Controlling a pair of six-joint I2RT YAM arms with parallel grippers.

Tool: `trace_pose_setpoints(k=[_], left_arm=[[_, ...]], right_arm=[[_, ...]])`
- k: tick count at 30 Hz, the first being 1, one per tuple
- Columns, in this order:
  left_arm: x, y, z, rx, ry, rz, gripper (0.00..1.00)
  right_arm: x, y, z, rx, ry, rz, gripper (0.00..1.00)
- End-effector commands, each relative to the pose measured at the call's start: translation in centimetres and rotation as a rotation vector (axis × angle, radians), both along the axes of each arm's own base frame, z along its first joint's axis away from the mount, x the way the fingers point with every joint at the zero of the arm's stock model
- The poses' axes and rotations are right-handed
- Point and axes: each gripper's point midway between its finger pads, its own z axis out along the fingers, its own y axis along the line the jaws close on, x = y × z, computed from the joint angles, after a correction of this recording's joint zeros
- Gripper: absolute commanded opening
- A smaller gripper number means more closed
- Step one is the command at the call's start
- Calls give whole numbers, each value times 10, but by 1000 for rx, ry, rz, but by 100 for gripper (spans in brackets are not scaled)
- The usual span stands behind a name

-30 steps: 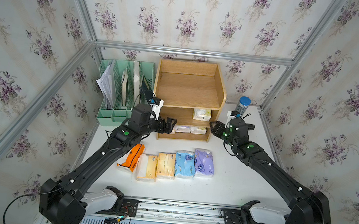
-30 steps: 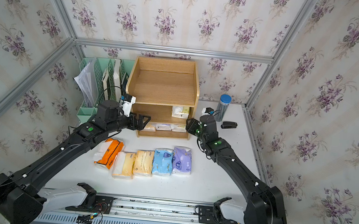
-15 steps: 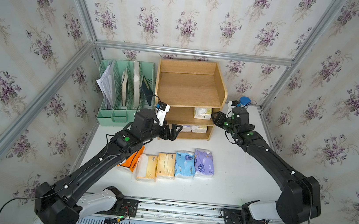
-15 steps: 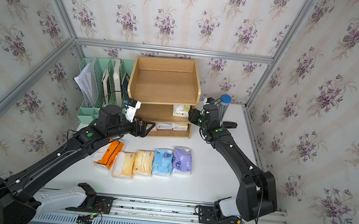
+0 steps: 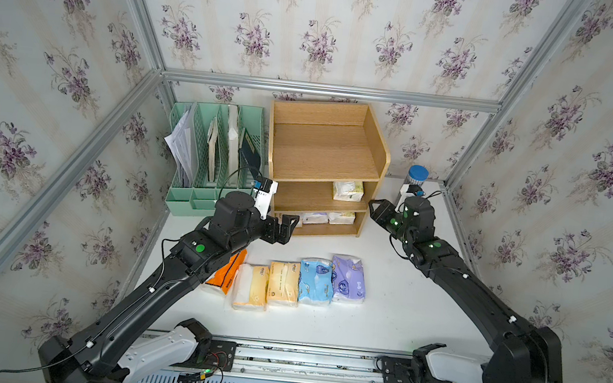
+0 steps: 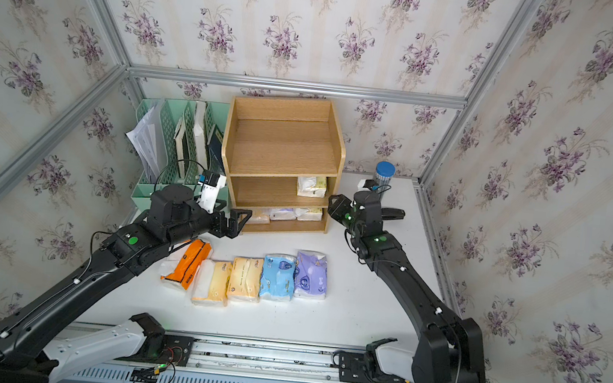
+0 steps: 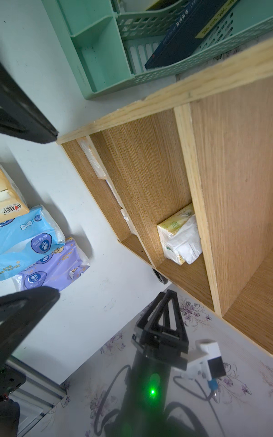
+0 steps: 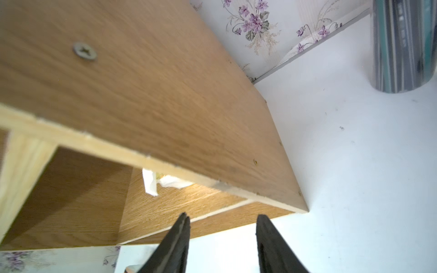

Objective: Remove the tissue boxes from the shelf
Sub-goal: Adjust the shelf at the center of the board.

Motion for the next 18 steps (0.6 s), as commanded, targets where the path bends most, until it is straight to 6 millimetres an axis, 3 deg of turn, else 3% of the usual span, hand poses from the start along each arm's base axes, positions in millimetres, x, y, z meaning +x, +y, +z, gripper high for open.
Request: trace_pose_setpoints(k=[1, 7, 8, 9, 18], left_arm=[[9, 8, 0, 26, -13, 33, 99], [28, 14, 3, -2, 0, 61, 99], [30, 14, 4, -9, -4, 61, 99], [32, 12, 4, -16, -4, 54, 99], [44, -4, 1, -55, 13, 8, 99]], right_arm=[[-2, 6, 19, 122, -64, -63, 50], [0, 33, 28, 187, -117, -69, 52], [-5, 50, 28, 196, -118, -37, 53], [-3, 54, 29, 202, -121, -39, 54], [21, 64, 29, 285, -153, -129, 59]])
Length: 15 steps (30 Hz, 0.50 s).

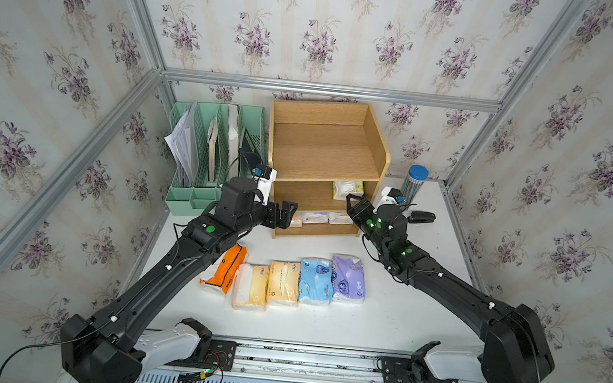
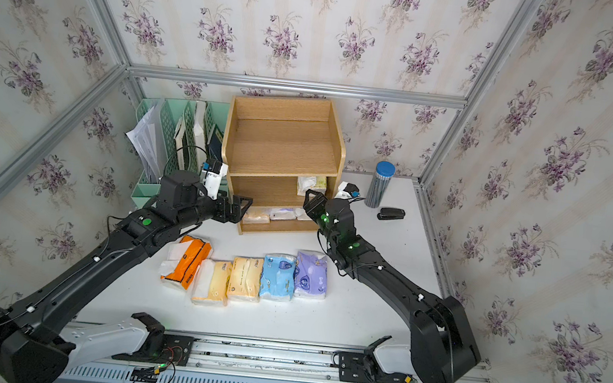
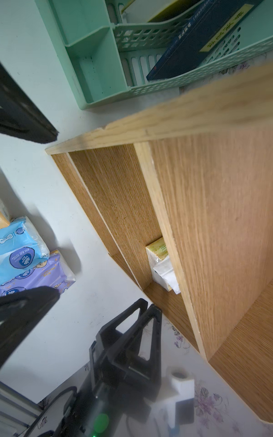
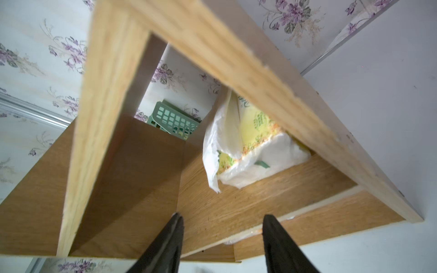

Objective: Remove the tissue boxes from the shelf
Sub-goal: Adjust the shelf at the center of the board, then pick up a box of tissues from the shelf.

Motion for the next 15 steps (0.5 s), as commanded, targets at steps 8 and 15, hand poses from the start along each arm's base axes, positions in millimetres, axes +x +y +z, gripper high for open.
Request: trace_pose_setpoints(k=[8, 15], left_arm=[[8, -16, 3, -57, -10, -51, 99], [7, -16, 0, -51, -10, -57, 99]], right_arm=[[30, 2, -2, 89, -19, -136, 61], [40, 4, -20, 63, 20, -177, 60]])
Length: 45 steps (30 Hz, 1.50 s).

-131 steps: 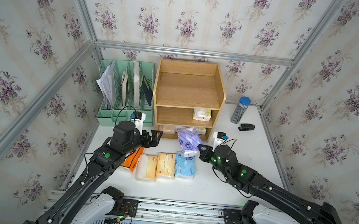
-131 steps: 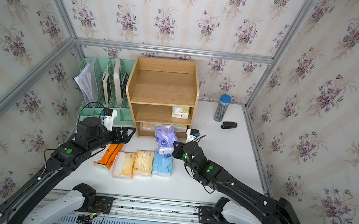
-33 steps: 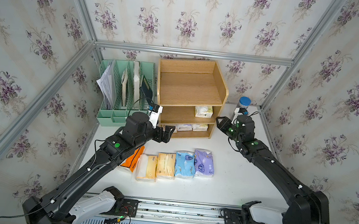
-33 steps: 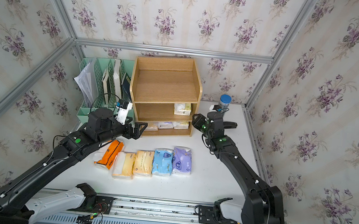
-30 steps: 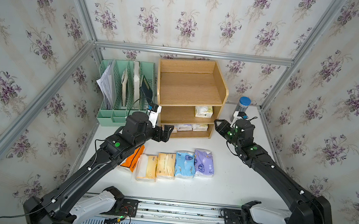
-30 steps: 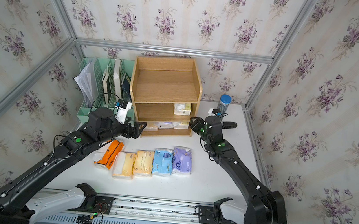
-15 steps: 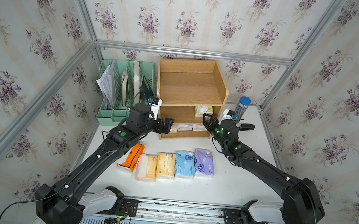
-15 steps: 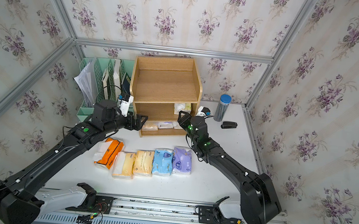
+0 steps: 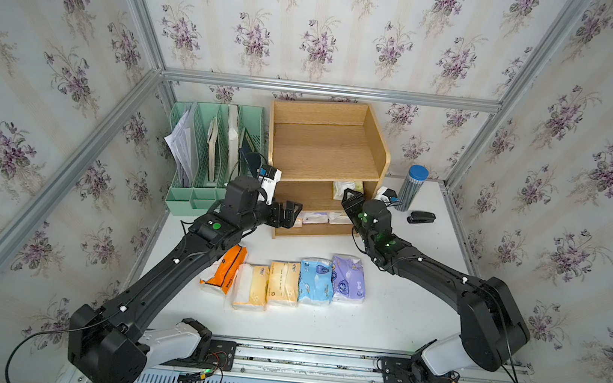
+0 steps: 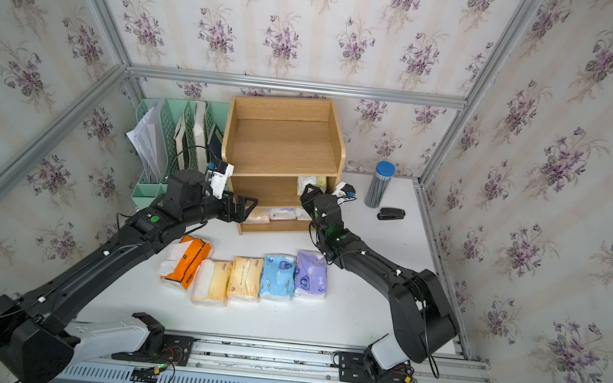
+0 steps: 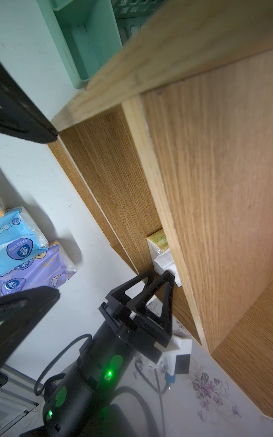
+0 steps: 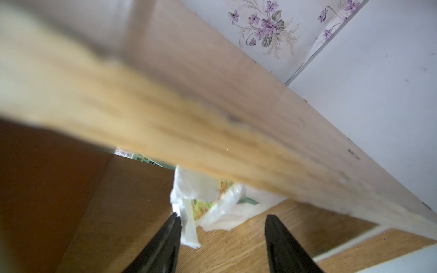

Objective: Remove the tissue boxes from the shelf
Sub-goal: Pick up a box of tissues from the shelf.

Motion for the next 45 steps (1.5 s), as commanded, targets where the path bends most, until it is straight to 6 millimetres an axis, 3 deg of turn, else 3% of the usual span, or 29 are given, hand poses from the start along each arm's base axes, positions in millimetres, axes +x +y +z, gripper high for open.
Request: trace_pose_setpoints(k=[1, 6, 11, 13, 17, 25, 30, 33, 35, 38, 40, 45], left_arm=[[2, -3, 7, -18, -28, -12, 99], [1, -4, 6, -29, -20, -18, 99], [-4, -4, 4, -46, -14, -21, 99], [-5, -4, 4, -46, -14, -20, 99], [-8, -2, 6, -38, -19, -22, 99], [-12, -1, 21, -41, -31, -31, 99], [-15, -2, 25, -49, -30, -37, 99], [-15, -2, 24, -49, -28, -40, 99], [-15, -3, 22, -45, -24, -41, 99], [-14, -2, 20, -43, -19, -39, 99], [-15, -2, 20, -44, -19, -37, 99], [-15, -1, 21, -47, -25, -34, 99]], right_arm=[[8, -2, 3, 8, -3, -41, 59], [17, 0, -6, -27, 38, -64, 53], [22, 2, -10, -34, 41, -74, 40], [24, 4, -12, -43, 45, -69, 27], [20, 8, -8, -59, 41, -45, 9], [-3, 14, -7, -123, 63, 21, 5], [-22, 5, -12, -133, 74, 32, 5], [-29, 3, -12, -147, 73, 55, 8], [-31, 4, -10, -155, 68, 70, 17], [-33, 7, -2, -145, 47, 94, 49], [-34, 7, 4, -137, 34, 103, 62], [-34, 22, 15, -123, -3, 176, 73]])
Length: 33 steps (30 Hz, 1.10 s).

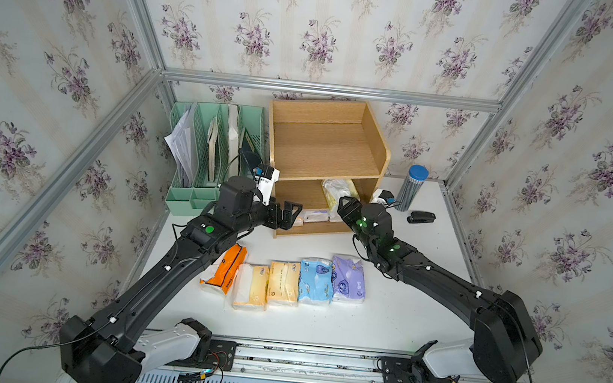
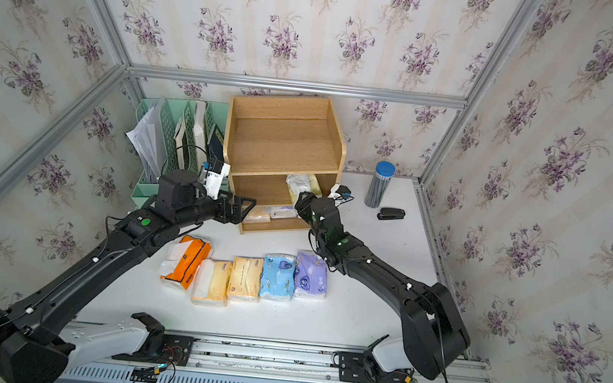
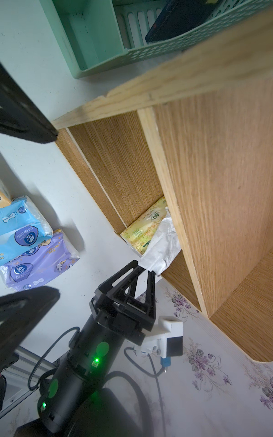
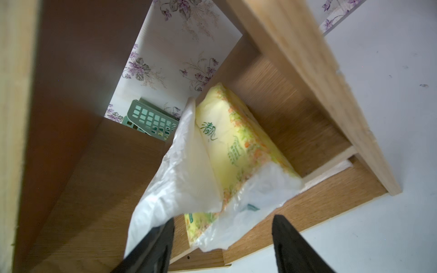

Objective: Remove the tissue boxes from the shelf
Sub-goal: Pick up a box of tissues from the shelf.

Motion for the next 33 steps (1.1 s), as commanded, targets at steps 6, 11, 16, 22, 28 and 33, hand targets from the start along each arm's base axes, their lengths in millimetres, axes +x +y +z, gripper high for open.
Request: trace_pose_setpoints(k=[6, 11, 16, 22, 28, 33], left_arm=[[-1, 0, 4, -5, -13, -4, 99], [-1, 2, 4, 4, -13, 0, 99], [-2, 2, 4, 2, -14, 1, 99], [-3, 2, 0, 3, -3, 3, 99], [-6, 5, -2, 3, -4, 13, 99], [-8, 4, -1, -11, 7, 11, 99]], right_arm=[[9, 23, 2, 38, -5, 88, 74], [20, 27, -6, 35, 19, 76, 74], [29, 29, -16, 22, 35, 62, 71], [35, 29, -29, -16, 66, 42, 48], [34, 26, -25, -36, 60, 40, 13], [23, 21, -25, -55, 69, 59, 2]])
